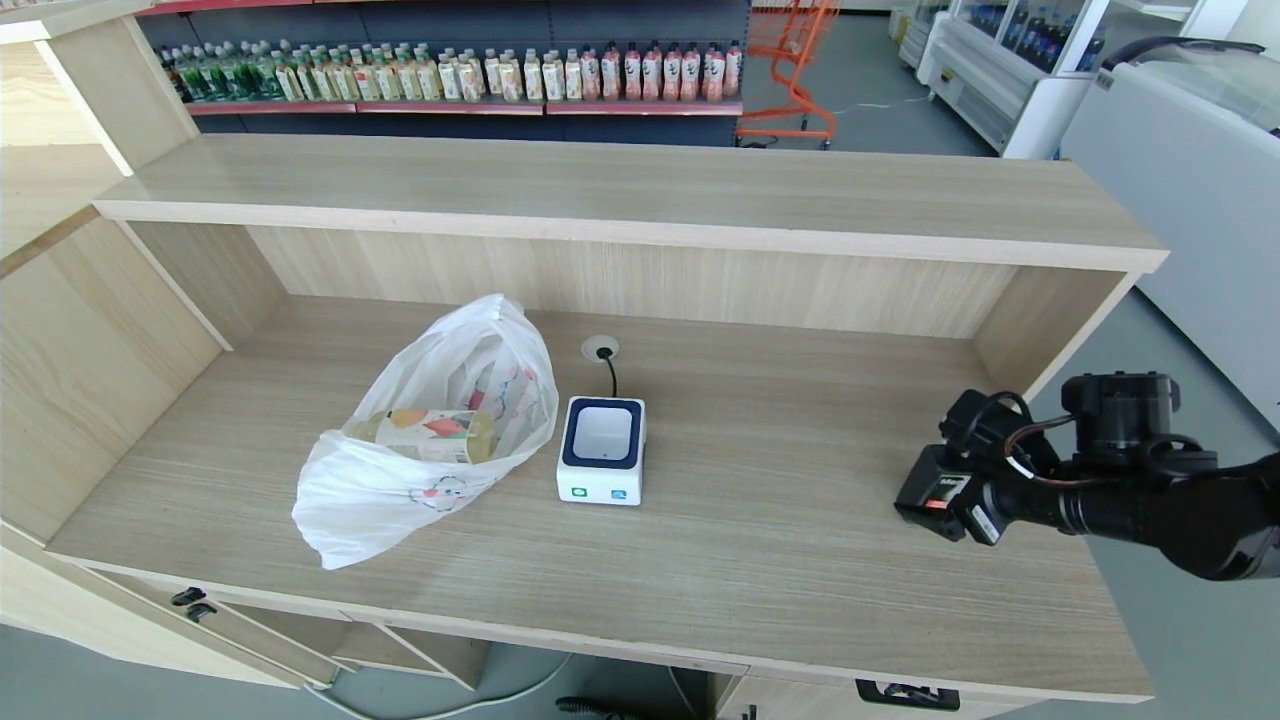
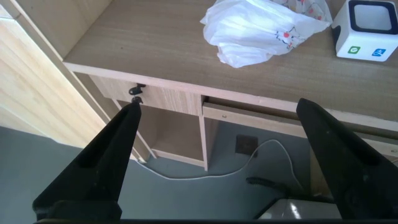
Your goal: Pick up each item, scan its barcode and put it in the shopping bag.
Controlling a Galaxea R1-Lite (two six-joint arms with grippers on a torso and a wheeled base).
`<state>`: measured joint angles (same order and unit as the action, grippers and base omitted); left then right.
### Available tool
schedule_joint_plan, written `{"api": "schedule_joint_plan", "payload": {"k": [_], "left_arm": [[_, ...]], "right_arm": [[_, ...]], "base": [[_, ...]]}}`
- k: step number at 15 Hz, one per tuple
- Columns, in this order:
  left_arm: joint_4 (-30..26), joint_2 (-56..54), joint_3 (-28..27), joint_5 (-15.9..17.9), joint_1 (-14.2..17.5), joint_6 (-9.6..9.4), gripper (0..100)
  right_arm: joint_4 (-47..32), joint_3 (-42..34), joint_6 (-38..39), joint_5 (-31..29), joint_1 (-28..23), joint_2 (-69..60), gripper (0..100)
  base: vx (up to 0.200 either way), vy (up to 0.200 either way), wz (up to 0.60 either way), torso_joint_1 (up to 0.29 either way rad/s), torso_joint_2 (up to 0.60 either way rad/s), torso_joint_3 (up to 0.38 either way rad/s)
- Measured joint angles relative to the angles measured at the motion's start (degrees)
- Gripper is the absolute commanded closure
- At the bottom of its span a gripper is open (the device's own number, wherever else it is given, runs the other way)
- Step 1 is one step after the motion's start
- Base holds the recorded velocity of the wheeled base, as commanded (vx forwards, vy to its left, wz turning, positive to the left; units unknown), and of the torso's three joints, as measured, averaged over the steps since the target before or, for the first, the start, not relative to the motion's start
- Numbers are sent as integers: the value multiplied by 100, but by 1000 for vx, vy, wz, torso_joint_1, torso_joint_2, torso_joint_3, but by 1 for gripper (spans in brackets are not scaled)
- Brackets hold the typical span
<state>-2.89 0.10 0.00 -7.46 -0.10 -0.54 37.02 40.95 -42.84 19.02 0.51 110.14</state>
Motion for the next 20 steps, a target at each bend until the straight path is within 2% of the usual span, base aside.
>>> {"api": "schedule_joint_plan", "payload": {"k": [2, 3, 8, 11, 15, 17, 20], "left_arm": [[0, 0, 0, 2, 0, 0, 0], [0, 0, 0, 2, 0, 0, 0], [0, 0, 0, 0, 2, 0, 0], [0, 0, 0, 2, 0, 0, 0], [0, 0, 0, 2, 0, 0, 0], [0, 0, 0, 2, 0, 0, 0], [0, 0, 0, 2, 0, 0, 0]], "right_arm": [[4, 84, 4, 2, 56, 79, 0], [6, 122, 11, 2, 65, 113, 100], [1, 116, 17, 22, 80, 68, 100], [230, -361, 105, 55, 20, -229, 100], [1909, -1267, 1, 405, -84, -1075, 100], [2437, -1502, -886, 769, -44, -1527, 100], [2541, -1593, -3330, 1932, 17, -1915, 100]], "base": [[0, 0, 0, 0, 0, 0], [0, 0, 0, 0, 0, 0], [0, 0, 0, 0, 0, 0], [0, 0, 0, 0, 0, 0], [0, 0, 0, 0, 0, 0], [0, 0, 0, 0, 0, 0], [0, 0, 0, 0, 0, 0]]}}
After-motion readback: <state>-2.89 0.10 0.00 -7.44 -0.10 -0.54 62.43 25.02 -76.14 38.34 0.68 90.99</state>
